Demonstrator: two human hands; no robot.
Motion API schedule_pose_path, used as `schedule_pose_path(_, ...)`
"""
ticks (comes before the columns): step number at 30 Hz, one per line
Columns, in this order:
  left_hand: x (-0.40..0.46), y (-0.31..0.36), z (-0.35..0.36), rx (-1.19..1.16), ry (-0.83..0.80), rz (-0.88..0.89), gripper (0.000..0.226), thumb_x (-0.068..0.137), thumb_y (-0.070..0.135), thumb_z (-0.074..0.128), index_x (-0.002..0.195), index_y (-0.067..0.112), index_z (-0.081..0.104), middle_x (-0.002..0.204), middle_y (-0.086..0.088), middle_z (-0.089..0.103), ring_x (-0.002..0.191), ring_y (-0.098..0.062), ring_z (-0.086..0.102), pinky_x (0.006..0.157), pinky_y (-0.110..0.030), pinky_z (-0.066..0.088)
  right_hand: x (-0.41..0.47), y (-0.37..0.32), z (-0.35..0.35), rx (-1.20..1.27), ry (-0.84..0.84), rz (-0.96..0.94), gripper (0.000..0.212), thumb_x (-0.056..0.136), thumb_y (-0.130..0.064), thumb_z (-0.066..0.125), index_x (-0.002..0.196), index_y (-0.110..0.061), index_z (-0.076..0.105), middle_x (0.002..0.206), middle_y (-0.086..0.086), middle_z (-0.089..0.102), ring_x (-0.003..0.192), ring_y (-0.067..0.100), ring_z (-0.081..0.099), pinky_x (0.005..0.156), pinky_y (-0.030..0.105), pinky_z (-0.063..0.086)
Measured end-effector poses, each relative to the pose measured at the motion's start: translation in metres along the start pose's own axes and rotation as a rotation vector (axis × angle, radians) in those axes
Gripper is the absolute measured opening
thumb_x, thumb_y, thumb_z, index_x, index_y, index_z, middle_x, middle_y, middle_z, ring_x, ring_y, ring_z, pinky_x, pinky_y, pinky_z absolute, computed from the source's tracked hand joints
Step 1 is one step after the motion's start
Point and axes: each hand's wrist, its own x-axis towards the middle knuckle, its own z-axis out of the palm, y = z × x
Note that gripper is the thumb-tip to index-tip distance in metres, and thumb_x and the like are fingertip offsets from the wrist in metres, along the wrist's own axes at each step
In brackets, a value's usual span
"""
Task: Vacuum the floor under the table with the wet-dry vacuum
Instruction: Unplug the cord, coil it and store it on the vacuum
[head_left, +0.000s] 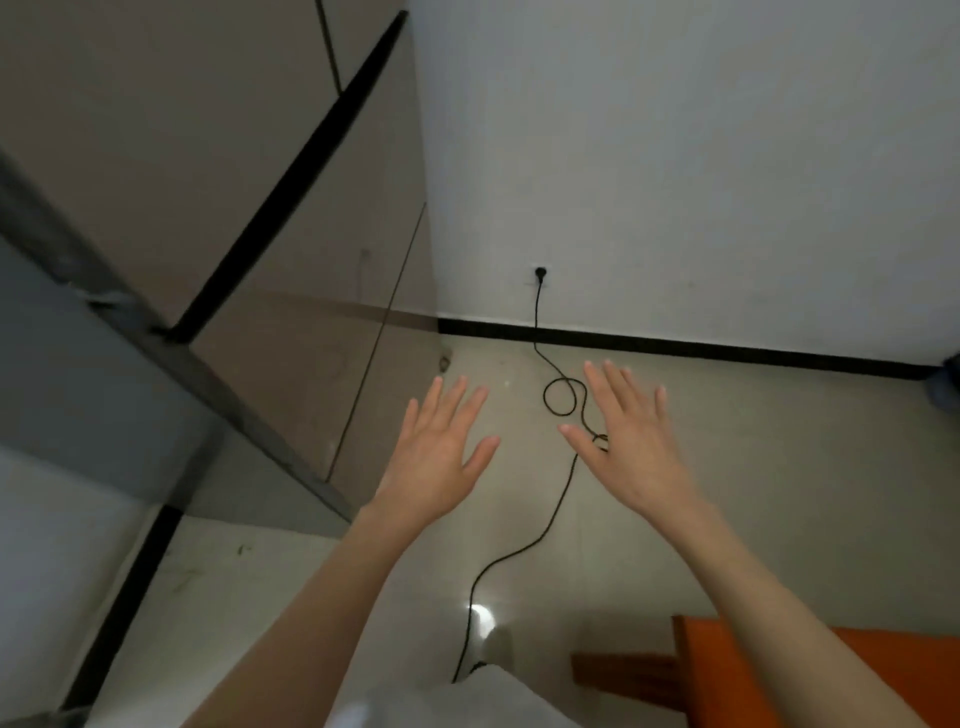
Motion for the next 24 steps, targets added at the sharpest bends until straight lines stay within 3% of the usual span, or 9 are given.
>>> schedule_pose_path(2,0.042,0.013,0.002,-0.021,-0.009,0.023,0.068,0.093,0.059,0.021,0.151,0.024,0.013,0.159,0.001,0.005,0.146,-0.018,-0.006,0.116,-0.037,-0.004,0.033,0.027,-0.012,0.036,0.017,0.065,0.072,0.096,-0.052,0.038,0.153,-0.023,0.004,0.161,0.004,0.005,0.148,0.019,0.000,0.117,0.042,-0.006)
schedule_pose_path(5,0.093,0.013,0.009,-0.045,-0.046,0.010,0.080,0.082,0.067,0.010,0.151,0.026,0.011,0.159,0.003,0.007,0.146,-0.017,-0.005,0.116,-0.037,-0.001,0.080,0.059,-0.018,0.080,0.037,0.109,0.073,0.095,-0.051,0.039,0.153,-0.022,0.005,0.161,0.004,0.006,0.148,0.019,0.000,0.117,0.042,-0.005)
schedule_pose_path(12,0.262,-0.008,0.025,-0.063,-0.122,-0.068,0.067,0.096,0.056,0.027,0.151,0.021,0.011,0.159,-0.001,0.004,0.146,-0.021,-0.005,0.116,-0.038,-0.001,0.231,0.116,-0.016,0.013,0.006,0.122,0.071,0.097,-0.052,0.035,0.153,-0.022,0.004,0.161,0.002,0.004,0.148,0.018,-0.003,0.117,0.041,-0.005)
schedule_pose_path(15,0.339,-0.009,0.023,-0.114,-0.123,-0.042,0.061,0.099,0.045,0.032,0.151,0.021,0.011,0.159,-0.001,0.003,0.146,-0.020,-0.005,0.117,-0.039,0.001,0.298,0.128,-0.019,-0.051,-0.045,0.115,0.070,0.097,-0.053,0.033,0.153,-0.022,0.002,0.161,0.003,0.004,0.148,0.019,-0.002,0.118,0.044,-0.003)
schedule_pose_path(24,0.466,-0.009,0.043,-0.123,-0.190,-0.099,0.061,0.099,0.044,0.031,0.151,0.019,0.011,0.158,-0.002,0.010,0.146,-0.018,0.006,0.116,-0.034,0.005,0.427,0.177,-0.014,-0.138,-0.237,0.067,0.070,0.098,-0.055,0.024,0.152,-0.023,-0.006,0.161,0.002,-0.005,0.147,0.019,-0.009,0.118,0.041,-0.007)
